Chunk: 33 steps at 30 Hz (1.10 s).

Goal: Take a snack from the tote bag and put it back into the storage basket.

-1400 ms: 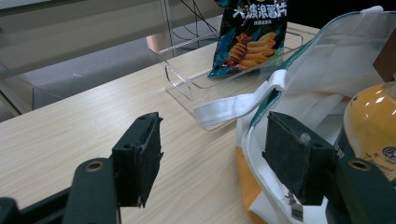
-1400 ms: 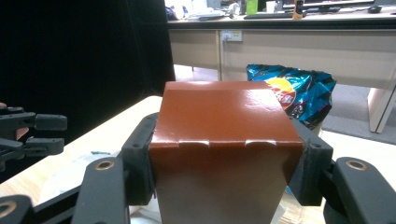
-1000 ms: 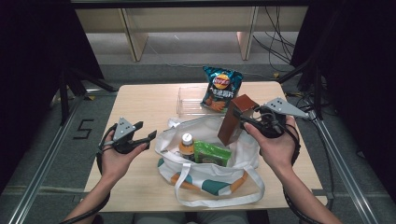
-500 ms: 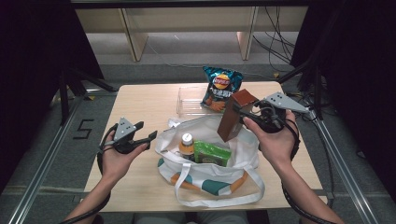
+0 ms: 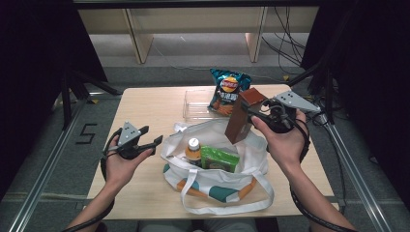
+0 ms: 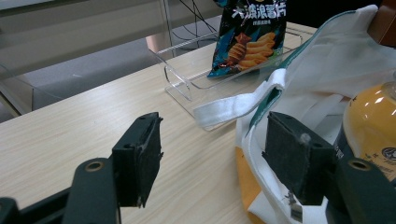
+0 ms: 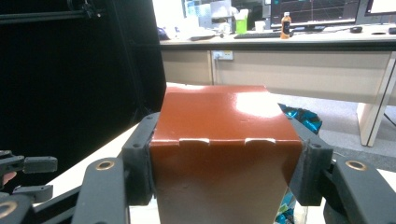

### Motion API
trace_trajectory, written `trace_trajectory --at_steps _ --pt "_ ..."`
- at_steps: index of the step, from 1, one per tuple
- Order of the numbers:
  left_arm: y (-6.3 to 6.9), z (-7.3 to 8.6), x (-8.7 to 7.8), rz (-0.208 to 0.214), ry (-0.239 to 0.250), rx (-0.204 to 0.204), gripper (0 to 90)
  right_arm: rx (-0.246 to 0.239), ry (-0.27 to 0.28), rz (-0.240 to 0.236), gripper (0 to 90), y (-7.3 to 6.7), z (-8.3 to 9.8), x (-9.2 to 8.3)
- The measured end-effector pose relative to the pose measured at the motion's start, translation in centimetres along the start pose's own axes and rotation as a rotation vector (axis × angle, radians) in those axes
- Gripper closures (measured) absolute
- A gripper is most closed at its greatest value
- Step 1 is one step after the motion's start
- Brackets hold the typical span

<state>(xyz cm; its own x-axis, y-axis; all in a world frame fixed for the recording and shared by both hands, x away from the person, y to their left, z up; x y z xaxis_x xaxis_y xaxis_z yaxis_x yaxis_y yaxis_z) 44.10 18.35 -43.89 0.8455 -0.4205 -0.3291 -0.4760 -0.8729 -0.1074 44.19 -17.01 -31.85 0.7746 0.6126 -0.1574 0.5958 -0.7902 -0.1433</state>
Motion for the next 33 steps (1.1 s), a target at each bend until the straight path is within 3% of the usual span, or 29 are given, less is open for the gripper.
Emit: trace_trajectory --at_steps 2,4,5,26,33 --pt "0.0 0.0 -0.1 -0.005 -0.005 0.0 35.5 -0.012 0.001 -0.001 39.3 0.2 -0.1 0.0" --pt "0.0 0.0 0.0 0.0 -0.001 0.0 35.5 0.017 -0.001 -0.001 39.4 0.0 -0.2 0.0" --pt "0.0 0.0 0.0 0.0 -0.001 -0.001 35.5 -0.003 0.004 0.001 39.4 0.2 -0.3 0.0" --pt "0.0 0.0 -0.2 -0.007 -0.002 -0.004 35.5 0.034 0.039 -0.025 39.5 -0.1 -1.6 -0.1" --pt "0.0 -0.1 -0.2 -0.008 -0.001 -0.006 35.5 0.021 0.062 -0.023 39.5 -0.1 -2.4 -0.2"
Point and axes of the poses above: each handheld gripper's, and its own axes: x roughly forward along the jaws, z roughly out of its underside, y roughly to its right, the point moved 5 cm from there along x, roughly forward along the jaws, and after that the axes turned 6 degrees about -z, right-handed, at the moved point
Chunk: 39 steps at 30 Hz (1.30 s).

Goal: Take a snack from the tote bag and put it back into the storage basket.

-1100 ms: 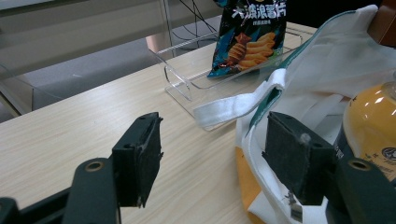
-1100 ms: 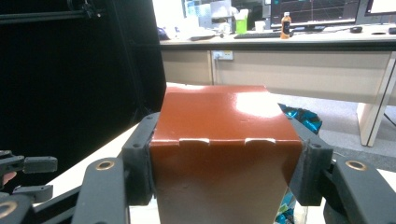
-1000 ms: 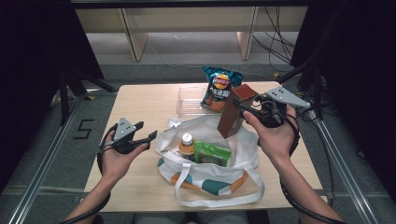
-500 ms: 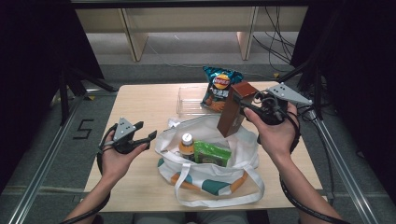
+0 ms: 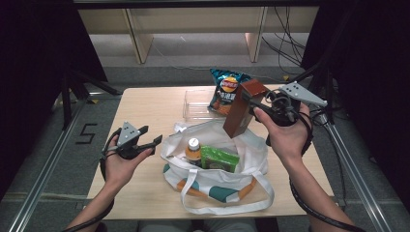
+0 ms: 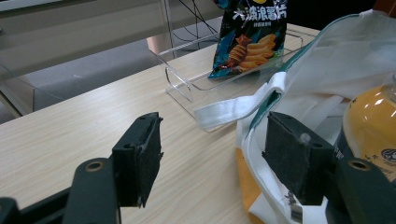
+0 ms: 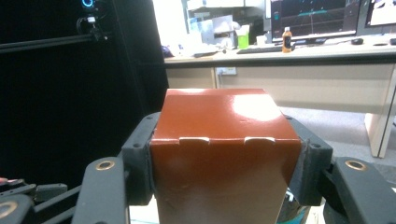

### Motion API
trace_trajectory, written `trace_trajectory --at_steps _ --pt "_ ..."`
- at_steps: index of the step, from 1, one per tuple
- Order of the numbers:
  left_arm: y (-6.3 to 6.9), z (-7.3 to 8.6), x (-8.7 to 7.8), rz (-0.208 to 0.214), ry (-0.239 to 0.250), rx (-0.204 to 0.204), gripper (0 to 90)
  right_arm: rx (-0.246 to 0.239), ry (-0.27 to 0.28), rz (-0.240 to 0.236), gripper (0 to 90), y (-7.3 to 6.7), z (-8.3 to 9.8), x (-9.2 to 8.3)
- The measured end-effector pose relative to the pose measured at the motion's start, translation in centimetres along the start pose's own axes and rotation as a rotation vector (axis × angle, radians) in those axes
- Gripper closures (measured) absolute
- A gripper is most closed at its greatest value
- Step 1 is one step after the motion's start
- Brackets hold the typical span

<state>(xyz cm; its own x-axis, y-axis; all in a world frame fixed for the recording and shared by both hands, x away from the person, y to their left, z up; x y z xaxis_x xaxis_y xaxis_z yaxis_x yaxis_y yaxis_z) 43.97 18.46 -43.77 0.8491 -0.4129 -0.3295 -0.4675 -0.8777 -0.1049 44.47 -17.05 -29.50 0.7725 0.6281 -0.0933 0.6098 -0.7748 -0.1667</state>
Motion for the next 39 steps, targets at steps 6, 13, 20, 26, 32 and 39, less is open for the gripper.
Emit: trace_trajectory --at_steps 6,13,20,26,32,39 --pt "0.0 0.0 0.1 0.005 0.006 0.0 35.5 -0.01 0.01 0.01 39.4 0.0 -0.8 0.1" --pt "0.0 0.0 0.0 0.002 0.001 -0.001 35.5 -0.015 0.025 0.012 39.5 0.1 -1.4 0.4" --pt "0.0 0.0 0.1 0.003 0.002 0.005 35.6 -0.027 0.038 0.035 39.4 0.6 -2.1 0.6" --pt "0.1 -0.2 0.0 -0.001 0.015 0.011 36.1 -0.035 0.039 0.049 39.4 1.0 -2.2 1.0" --pt "0.1 -0.3 0.0 -0.002 0.019 0.014 36.1 -0.05 0.048 0.065 39.4 1.5 -2.3 1.5" --pt "0.1 -0.2 0.0 -0.004 0.021 0.012 36.0 -0.073 0.052 0.091 39.4 2.1 -2.1 2.2"
Point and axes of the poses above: each handheld gripper's, and its own axes: x roughly forward along the jaws, z roughly out of its underside, y roughly to its right, the point moved 5 cm from there along x, roughly forward along the jaws, and after that the axes turned 6 degrees about -z, right-handed, at the moved point
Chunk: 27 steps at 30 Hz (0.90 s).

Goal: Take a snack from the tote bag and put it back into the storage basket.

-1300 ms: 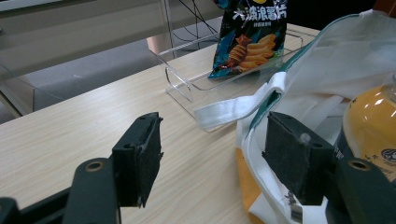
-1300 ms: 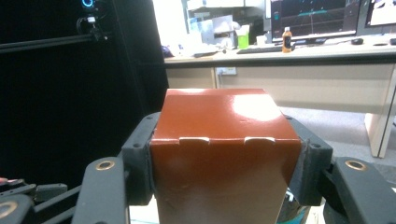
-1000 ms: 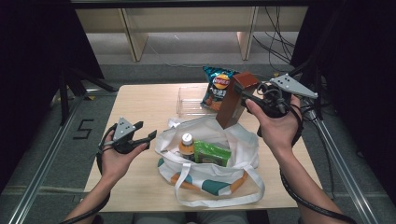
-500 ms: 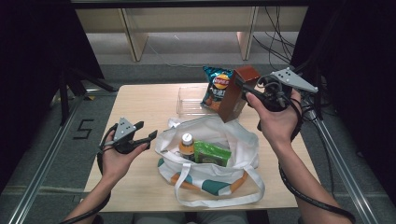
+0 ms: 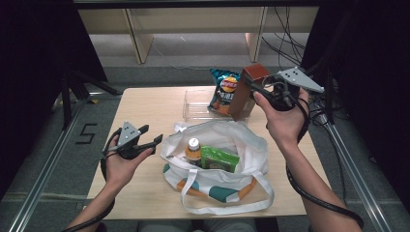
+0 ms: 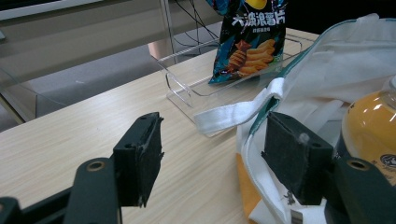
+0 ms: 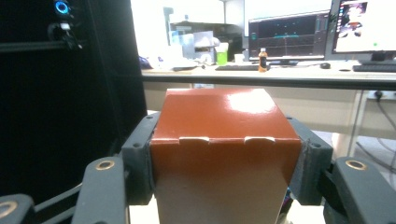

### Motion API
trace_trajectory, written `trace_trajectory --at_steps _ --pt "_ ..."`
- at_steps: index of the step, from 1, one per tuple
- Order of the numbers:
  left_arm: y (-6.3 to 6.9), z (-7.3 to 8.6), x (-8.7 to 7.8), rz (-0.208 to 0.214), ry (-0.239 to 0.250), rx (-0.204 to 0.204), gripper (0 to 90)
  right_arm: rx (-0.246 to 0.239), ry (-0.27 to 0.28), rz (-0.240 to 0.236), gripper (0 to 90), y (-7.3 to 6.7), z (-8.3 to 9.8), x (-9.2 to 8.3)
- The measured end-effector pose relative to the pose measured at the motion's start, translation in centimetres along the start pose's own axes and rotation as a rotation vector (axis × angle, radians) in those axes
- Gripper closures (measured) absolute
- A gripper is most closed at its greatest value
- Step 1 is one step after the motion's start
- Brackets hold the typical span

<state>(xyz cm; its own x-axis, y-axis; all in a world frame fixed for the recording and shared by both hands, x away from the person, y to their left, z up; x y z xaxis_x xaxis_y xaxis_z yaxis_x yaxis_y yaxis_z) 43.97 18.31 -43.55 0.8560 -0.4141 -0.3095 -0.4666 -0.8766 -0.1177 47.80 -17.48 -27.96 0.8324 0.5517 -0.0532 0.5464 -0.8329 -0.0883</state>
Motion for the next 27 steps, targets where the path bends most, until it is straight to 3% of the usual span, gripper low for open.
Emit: trace_trajectory --at_steps 4,15,27 --pt "0.0 0.0 0.0 -0.001 0.001 -0.001 36.0 0.009 -0.011 0.001 39.4 0.3 0.3 0.6" --pt "-0.2 0.1 -0.2 -0.007 0.0 -0.005 36.0 -0.004 -0.018 0.056 39.4 1.2 0.5 1.5" --pt "-0.3 0.1 -0.2 -0.009 0.001 -0.012 35.9 -0.004 -0.033 0.073 39.4 2.1 1.0 2.6"
Point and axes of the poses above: each handheld gripper's, and its own axes: x roughly forward along the jaws, z roughly out of its underside, y roughly to its right, the point moved 5 cm from there along x, roughly forward along the jaws, and after that the axes turned 6 degrees about -z, right-handed, at the moved point
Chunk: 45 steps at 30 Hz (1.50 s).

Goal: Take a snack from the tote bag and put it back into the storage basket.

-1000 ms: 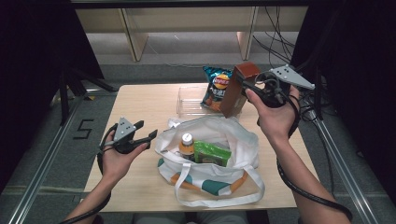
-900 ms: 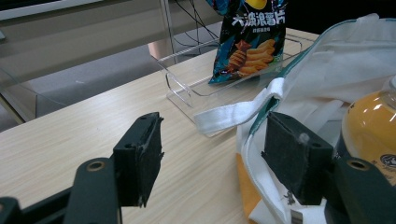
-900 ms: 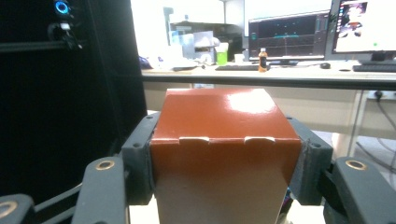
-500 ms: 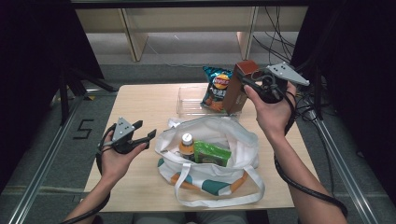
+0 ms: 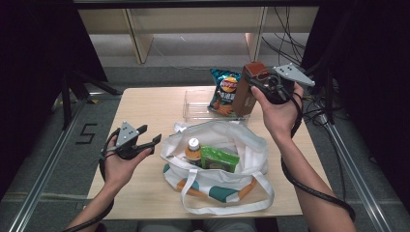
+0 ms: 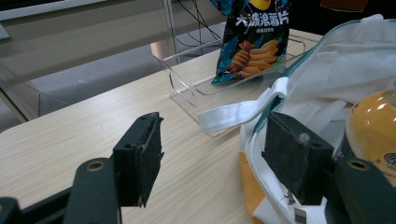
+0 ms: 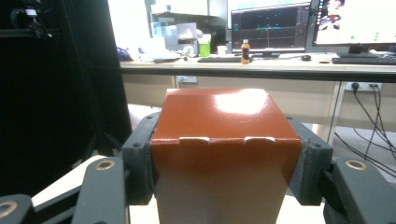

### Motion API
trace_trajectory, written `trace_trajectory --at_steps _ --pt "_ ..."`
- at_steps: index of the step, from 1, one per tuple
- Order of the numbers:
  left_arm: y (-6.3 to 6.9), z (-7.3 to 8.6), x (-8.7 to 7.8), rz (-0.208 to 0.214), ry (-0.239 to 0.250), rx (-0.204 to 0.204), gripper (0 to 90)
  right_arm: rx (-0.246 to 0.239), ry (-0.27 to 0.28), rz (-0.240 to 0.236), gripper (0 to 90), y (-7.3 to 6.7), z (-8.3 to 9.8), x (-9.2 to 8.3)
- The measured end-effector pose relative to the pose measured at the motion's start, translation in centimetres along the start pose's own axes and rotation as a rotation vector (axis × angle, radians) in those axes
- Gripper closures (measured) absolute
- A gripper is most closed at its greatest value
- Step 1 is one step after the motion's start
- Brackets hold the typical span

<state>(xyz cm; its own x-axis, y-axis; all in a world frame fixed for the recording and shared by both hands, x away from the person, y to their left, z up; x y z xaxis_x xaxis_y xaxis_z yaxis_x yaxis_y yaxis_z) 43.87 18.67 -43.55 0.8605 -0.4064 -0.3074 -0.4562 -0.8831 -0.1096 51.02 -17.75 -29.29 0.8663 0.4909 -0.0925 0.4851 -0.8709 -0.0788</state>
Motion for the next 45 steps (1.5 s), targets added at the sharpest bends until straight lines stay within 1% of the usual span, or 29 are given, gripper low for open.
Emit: trace_trajectory --at_steps 1,3,6,7,8,9,10,11,13,15,16,17,18,19,21,22,23,27,28,31,32,33,34,35,36,37,39,40,45 --pt "0.0 0.0 0.0 0.0 0.002 0.002 35.9 -0.004 0.006 0.013 39.4 0.1 0.1 0.1" --pt "0.0 0.0 0.0 0.0 0.003 0.002 35.9 -0.008 -0.005 0.015 39.4 0.2 0.3 0.3" --pt "0.0 0.0 0.0 0.001 0.002 0.003 35.9 -0.001 -0.01 0.023 39.4 0.4 0.5 0.7" --pt "0.1 0.0 0.0 0.002 0.002 0.002 35.9 0.01 -0.012 0.028 39.4 0.4 0.6 0.8" --pt "0.1 0.0 0.0 0.001 0.001 0.002 35.9 -0.002 -0.013 0.03 39.4 0.6 0.7 0.9" --pt "0.0 0.0 0.0 0.001 0.002 0.002 35.9 0.011 -0.016 0.041 39.4 0.6 0.7 0.9" --pt "0.0 0.0 0.0 0.002 0.002 0.002 35.9 -0.005 -0.008 0.04 39.4 0.7 0.7 1.1" --pt "0.0 0.0 0.1 0.005 0.005 0.003 35.9 -0.001 -0.016 0.037 39.4 0.8 0.7 1.0" --pt "0.0 0.0 0.1 0.008 0.006 0.004 35.9 0.012 -0.012 0.045 39.4 0.9 0.7 1.2" --pt "0.1 0.0 0.1 0.003 -0.002 0.005 36.0 0.004 -0.014 0.048 39.4 1.0 0.8 1.4" --pt "0.1 0.0 0.1 0.005 0.001 0.008 36.0 0.023 -0.018 0.053 39.4 0.9 0.9 1.4" --pt "0.1 0.0 0.1 0.004 0.0 0.006 36.0 0.005 -0.017 0.051 39.4 1.1 0.9 1.6" --pt "0.1 0.0 0.1 0.01 0.007 0.005 36.0 0.015 -0.021 0.049 39.4 1.0 0.9 1.7" --pt "0.1 0.0 0.0 0.004 0.0 0.005 36.0 0.016 -0.021 0.054 39.4 1.0 1.0 1.8" --pt "0.1 0.0 0.0 0.006 0.001 0.003 36.0 0.005 -0.019 0.057 39.4 1.0 1.0 2.0" --pt "0.0 0.0 0.0 0.007 0.001 0.004 36.0 0.018 -0.021 0.059 39.4 0.9 1.0 2.1" --pt "0.0 0.0 0.0 0.007 0.0 0.006 36.0 0.021 -0.021 0.058 39.4 0.8 1.1 2.3" --pt "0.1 0.0 0.0 0.007 0.001 0.004 36.0 0.011 -0.019 0.06 39.4 0.9 1.3 2.7" --pt "0.1 0.0 0.0 0.007 0.001 0.003 36.0 0.018 -0.026 0.065 39.4 0.9 1.3 2.7" --pt "0.1 0.0 0.1 0.013 0.006 0.004 36.1 0.011 -0.026 0.067 39.4 0.9 1.5 3.1" --pt "0.1 0.0 0.1 0.013 0.005 0.003 36.1 0.011 -0.029 0.062 39.4 0.9 1.5 3.2" --pt "0.1 0.0 0.1 0.014 0.006 0.004 36.1 0.018 -0.034 0.071 39.4 0.9 1.6 3.2" --pt "0.1 0.0 0.1 0.013 0.006 0.004 36.1 0.021 -0.036 0.07 39.4 1.0 1.6 3.3" --pt "0.1 0.0 0.1 0.009 0.004 0.002 36.1 0.003 -0.032 0.075 39.4 1.2 1.6 3.4" --pt "0.1 0.0 0.0 0.007 0.002 0.002 36.1 0.022 -0.036 0.075 39.4 1.1 1.7 3.4" --pt "0.1 0.0 0.0 0.007 0.003 0.003 36.1 0.027 -0.036 0.076 39.4 1.1 1.8 3.4" --pt "0.0 0.0 0.0 0.007 0.003 0.004 36.1 0.02 -0.041 0.079 39.4 1.2 1.9 3.5" --pt "0.1 0.0 0.0 0.008 0.003 0.004 36.1 0.029 -0.044 0.085 39.4 1.2 2.0 3.6" --pt "0.1 0.0 0.0 0.004 -0.003 0.005 36.1 0.023 -0.044 0.091 39.4 1.4 2.2 3.8"
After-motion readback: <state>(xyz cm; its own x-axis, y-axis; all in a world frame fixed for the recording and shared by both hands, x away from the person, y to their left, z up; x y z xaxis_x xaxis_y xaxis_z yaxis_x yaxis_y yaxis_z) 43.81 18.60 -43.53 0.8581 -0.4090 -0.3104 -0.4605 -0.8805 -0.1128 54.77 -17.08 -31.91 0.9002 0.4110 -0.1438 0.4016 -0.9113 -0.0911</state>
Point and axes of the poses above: each handheld gripper's, and its own axes: x roughly forward along the jaws, z roughly out of its underside, y roughly to its right, the point moved 5 cm from there along x, roughly forward along the jaws, and after that the axes turned 6 degrees about -z, right-handed, at the moved point
